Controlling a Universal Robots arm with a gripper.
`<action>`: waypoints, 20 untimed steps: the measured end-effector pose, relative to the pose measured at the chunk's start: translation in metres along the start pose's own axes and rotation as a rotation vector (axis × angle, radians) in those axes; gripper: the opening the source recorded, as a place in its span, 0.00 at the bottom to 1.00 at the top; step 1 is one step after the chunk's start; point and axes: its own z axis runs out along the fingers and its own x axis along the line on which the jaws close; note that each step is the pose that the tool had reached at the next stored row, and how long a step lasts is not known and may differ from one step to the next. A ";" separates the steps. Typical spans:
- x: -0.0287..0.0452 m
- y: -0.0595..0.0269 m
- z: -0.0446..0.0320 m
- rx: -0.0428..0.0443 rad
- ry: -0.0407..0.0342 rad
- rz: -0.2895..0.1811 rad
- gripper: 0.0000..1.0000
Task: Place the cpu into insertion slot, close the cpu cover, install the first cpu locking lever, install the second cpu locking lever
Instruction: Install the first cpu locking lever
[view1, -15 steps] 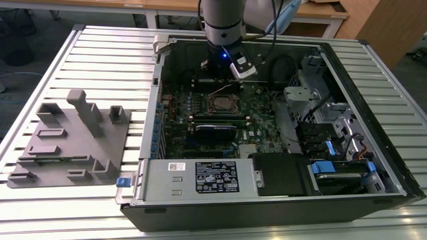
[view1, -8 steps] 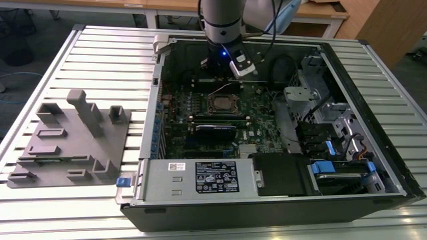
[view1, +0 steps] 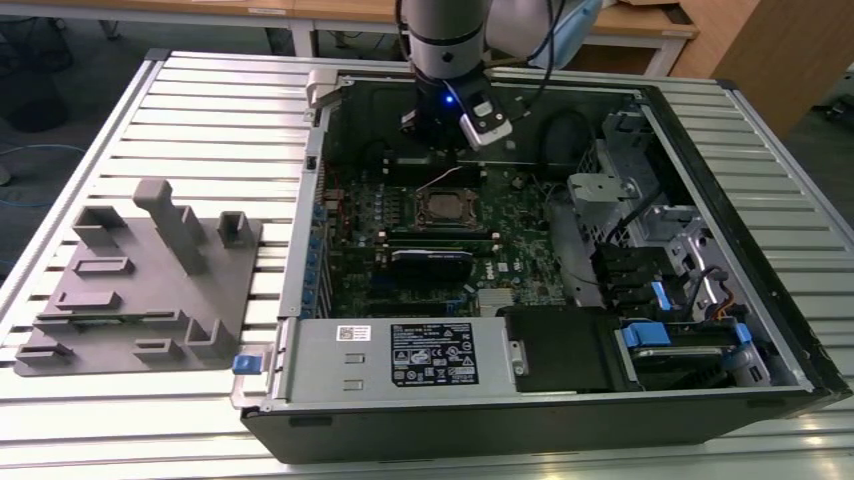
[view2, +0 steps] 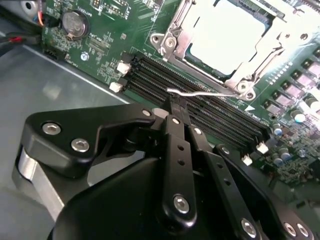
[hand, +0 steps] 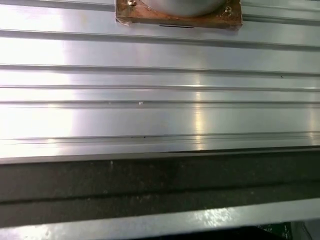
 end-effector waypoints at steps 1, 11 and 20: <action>-0.0002 0.0002 -0.0014 0.0000 0.0001 0.000 0.11; -0.0010 -0.0006 -0.0064 -0.0001 0.0000 0.000 0.11; 0.0024 -0.0072 -0.0077 0.0051 -0.0044 0.000 0.11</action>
